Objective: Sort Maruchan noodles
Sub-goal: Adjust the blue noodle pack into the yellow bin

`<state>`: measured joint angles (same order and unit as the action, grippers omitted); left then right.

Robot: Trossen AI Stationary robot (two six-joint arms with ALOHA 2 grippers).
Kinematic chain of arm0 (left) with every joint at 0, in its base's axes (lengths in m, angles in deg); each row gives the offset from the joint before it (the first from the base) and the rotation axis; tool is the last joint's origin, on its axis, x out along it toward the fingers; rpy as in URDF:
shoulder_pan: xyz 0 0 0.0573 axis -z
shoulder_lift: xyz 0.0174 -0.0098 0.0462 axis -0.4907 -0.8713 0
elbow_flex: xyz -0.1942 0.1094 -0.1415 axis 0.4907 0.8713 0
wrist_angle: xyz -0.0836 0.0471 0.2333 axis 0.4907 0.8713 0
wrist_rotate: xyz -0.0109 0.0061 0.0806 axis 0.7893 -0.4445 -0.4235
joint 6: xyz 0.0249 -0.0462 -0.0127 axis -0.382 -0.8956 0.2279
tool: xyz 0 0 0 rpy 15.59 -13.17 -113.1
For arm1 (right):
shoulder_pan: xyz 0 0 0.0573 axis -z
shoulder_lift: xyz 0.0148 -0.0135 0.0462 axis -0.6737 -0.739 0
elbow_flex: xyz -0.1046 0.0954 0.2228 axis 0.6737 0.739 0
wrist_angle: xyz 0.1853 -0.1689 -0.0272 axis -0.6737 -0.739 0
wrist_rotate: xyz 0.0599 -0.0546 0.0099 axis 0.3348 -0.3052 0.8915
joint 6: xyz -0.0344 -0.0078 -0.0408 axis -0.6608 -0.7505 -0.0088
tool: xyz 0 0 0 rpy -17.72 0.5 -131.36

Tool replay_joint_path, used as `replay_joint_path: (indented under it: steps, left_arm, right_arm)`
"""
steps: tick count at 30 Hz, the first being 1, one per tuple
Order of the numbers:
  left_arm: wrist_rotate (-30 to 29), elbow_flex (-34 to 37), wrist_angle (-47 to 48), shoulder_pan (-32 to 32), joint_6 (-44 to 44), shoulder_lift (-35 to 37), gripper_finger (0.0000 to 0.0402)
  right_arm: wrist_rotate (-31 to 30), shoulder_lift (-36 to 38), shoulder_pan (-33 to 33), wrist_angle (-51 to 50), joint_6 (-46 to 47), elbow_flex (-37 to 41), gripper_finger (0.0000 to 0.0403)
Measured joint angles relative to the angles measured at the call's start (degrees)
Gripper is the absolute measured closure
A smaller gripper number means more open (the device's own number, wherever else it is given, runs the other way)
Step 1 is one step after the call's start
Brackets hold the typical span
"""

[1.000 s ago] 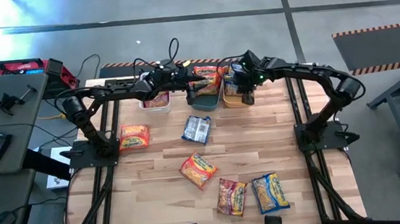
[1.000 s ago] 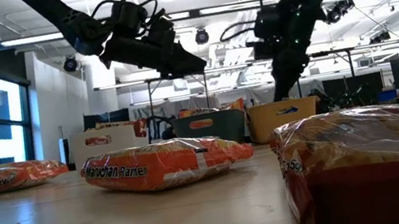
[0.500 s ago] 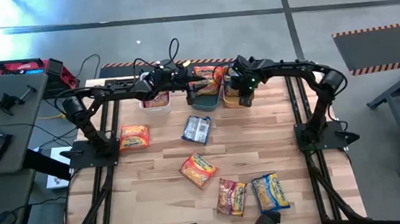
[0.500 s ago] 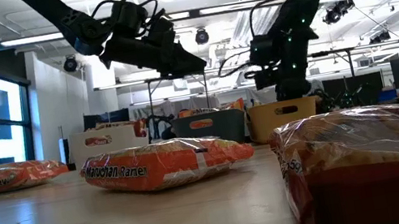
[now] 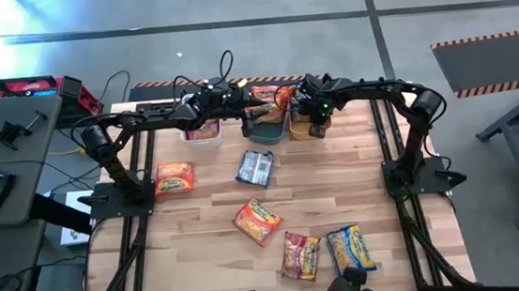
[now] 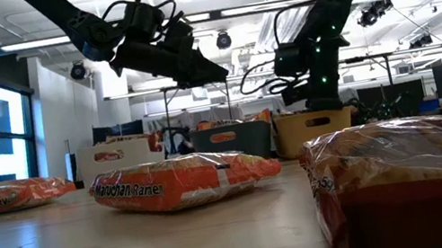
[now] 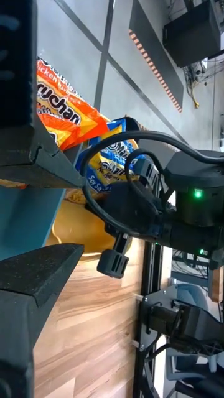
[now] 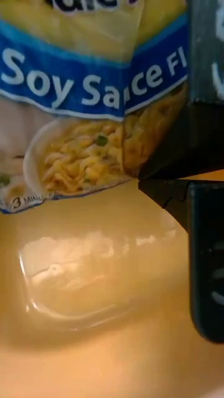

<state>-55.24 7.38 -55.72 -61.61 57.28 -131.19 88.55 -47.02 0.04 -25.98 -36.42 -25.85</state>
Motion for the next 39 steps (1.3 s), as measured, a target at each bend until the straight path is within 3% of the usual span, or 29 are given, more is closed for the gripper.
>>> replay_joint_path:
  steps: [27, 39]
  left_arm:
    - [-0.02, 0.0, 0.5, 0.0, -0.7, 0.0, 0.0261]
    - [-0.02, 0.0, 1.27, 0.0, -0.96, 0.0, 0.0261]
  right_arm:
    - [-4.58, 0.1, 0.22, 3.0, 6.4, 0.07, 0.0403]
    - [2.53, 1.7, 0.55, 3.99, 9.38, 0.07, 0.0403]
